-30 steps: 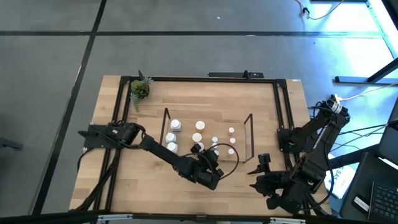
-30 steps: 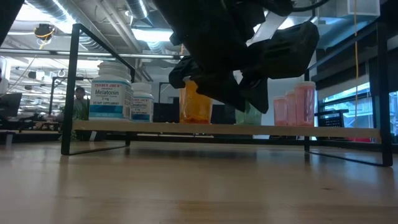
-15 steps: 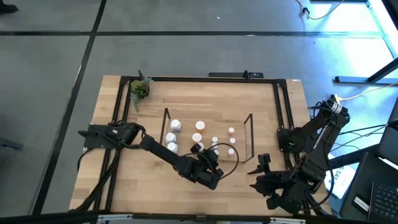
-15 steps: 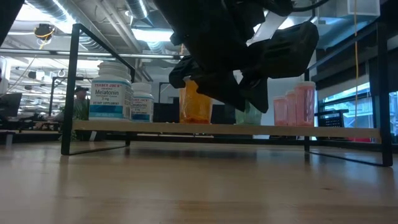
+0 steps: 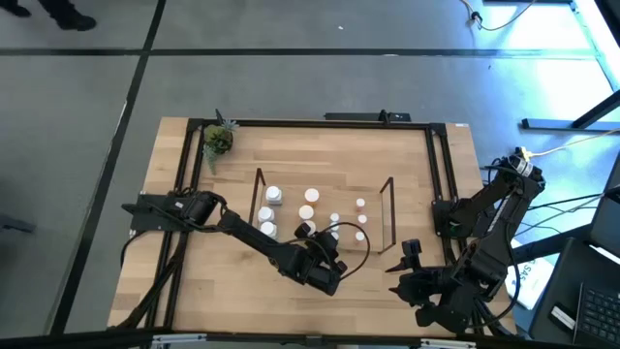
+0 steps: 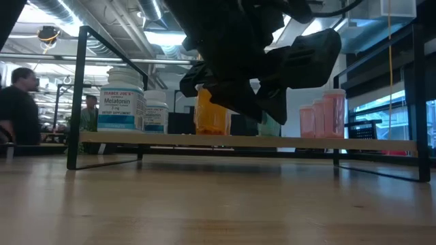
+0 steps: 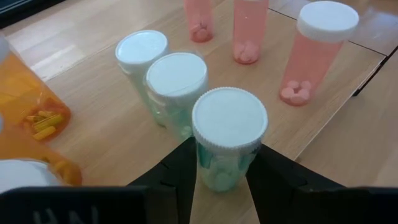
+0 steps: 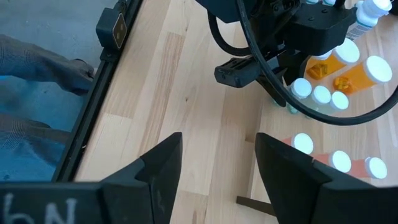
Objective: Pick and place medicine bottles onto shelf by color
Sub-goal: Put the light blue pill bottle on the shelf aligned with the other light blue pill bottle
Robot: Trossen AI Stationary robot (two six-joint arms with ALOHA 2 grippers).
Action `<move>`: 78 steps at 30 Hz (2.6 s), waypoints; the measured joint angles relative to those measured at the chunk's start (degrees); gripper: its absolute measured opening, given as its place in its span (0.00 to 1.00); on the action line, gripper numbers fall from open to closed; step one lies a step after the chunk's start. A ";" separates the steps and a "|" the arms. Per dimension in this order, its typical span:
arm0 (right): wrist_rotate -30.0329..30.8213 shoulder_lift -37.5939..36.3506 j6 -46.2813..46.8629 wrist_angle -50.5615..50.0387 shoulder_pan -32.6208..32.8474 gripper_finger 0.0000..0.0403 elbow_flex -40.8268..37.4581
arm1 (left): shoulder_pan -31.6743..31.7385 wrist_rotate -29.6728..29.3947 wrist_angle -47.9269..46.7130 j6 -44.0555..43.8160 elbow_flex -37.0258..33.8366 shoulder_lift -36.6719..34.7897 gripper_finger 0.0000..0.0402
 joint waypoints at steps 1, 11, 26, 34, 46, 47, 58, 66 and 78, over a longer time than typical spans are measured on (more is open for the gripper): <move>0.00 0.00 0.05 0.00 -0.02 0.51 0.00 | 0.00 0.00 0.02 0.00 0.00 0.00 0.30; -0.02 0.00 0.06 0.02 0.00 0.51 0.00 | 0.00 -0.01 0.33 -1.52 0.00 0.00 0.35; -0.04 0.00 0.06 0.07 0.00 0.51 0.01 | -0.90 -0.54 0.24 -0.58 1.06 0.00 0.54; -0.04 0.00 0.08 0.45 0.00 0.51 0.02 | -2.27 -2.16 -0.67 5.17 5.66 0.00 0.55; -0.05 0.00 0.08 0.73 -0.01 0.51 0.02 | -5.60 -11.94 -6.68 10.84 13.53 0.00 0.55; -0.04 0.00 0.15 0.76 0.00 0.51 0.02 | -5.88 -12.64 -7.42 10.91 14.02 0.00 0.55; -0.07 0.00 0.14 0.81 0.00 0.51 0.01 | -8.06 -5.98 -8.90 17.27 16.82 0.00 0.55; -0.04 0.00 0.10 0.83 0.00 0.51 0.02 | -9.40 -0.43 -8.17 14.03 16.41 0.00 0.55; -0.04 0.00 0.13 0.82 -0.01 0.51 0.02 | -16.29 -1.19 -10.41 -1.71 16.37 0.00 0.55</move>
